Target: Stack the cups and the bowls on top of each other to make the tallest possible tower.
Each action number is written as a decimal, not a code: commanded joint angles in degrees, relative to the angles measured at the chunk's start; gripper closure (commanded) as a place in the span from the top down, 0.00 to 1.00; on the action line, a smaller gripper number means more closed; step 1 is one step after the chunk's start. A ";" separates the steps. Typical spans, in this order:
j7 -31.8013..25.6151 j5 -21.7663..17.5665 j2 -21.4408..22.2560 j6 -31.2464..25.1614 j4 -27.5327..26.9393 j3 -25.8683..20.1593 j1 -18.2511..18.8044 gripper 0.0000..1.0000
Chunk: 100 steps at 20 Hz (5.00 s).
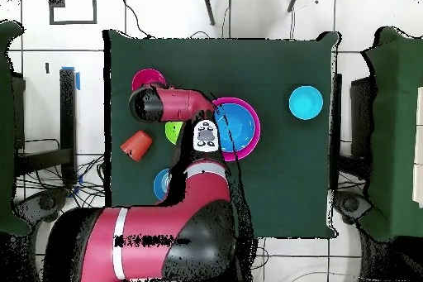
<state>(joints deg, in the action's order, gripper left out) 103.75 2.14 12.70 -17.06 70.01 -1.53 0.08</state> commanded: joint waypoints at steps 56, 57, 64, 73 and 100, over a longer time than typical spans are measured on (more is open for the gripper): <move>-12.09 -9.78 7.44 -62.79 -22.43 -5.35 2.80 0.00; -12.26 -10.37 7.37 -63.72 -23.07 -5.24 2.99 0.00; -16.85 -13.82 6.10 -70.77 -29.90 -6.55 4.48 0.00; -20.81 -16.48 9.22 -71.51 -26.93 -6.20 6.45 0.00; -25.67 -22.83 20.61 -78.31 -25.59 -4.11 9.66 0.00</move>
<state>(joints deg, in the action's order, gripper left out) 97.42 -16.49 29.06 -95.28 38.37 -3.97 7.58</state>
